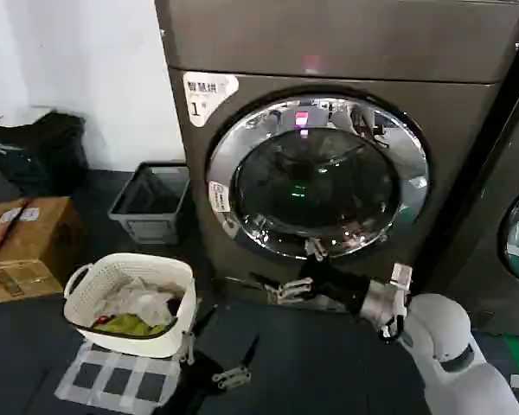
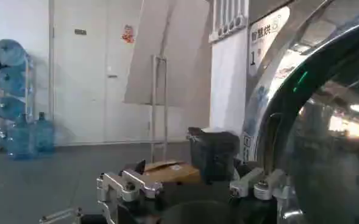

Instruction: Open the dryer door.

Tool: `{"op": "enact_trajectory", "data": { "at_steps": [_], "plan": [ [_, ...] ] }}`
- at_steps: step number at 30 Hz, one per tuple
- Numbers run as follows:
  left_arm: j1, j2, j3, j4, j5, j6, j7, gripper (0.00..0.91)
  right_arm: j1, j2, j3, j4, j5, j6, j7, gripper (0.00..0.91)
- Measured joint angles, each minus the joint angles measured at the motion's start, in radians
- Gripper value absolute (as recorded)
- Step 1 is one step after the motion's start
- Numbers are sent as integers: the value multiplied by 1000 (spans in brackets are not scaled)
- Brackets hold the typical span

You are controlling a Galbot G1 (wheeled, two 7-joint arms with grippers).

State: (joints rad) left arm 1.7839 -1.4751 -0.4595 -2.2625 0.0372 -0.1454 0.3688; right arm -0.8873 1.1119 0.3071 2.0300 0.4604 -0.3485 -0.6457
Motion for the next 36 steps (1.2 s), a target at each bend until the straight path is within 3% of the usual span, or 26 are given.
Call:
{"op": "enact_trajectory", "data": {
  "at_steps": [7, 17, 26, 36],
  "plan": [
    [-3, 2, 13, 3, 27, 61, -27, 907, 62, 20, -65, -61, -45, 28, 34, 907],
    [-5, -11, 37, -22, 41, 163, -27, 907, 183, 75, -159, -237, -96, 74, 43, 907],
    [0, -27, 41, -28, 54, 173, 13, 907, 293, 131, -224, -405, -125, 127, 4, 907],
    [11, -40, 23, -44, 58, 177, 22, 907, 374, 177, -266, -521, -126, 163, 8, 907]
  ]
}}
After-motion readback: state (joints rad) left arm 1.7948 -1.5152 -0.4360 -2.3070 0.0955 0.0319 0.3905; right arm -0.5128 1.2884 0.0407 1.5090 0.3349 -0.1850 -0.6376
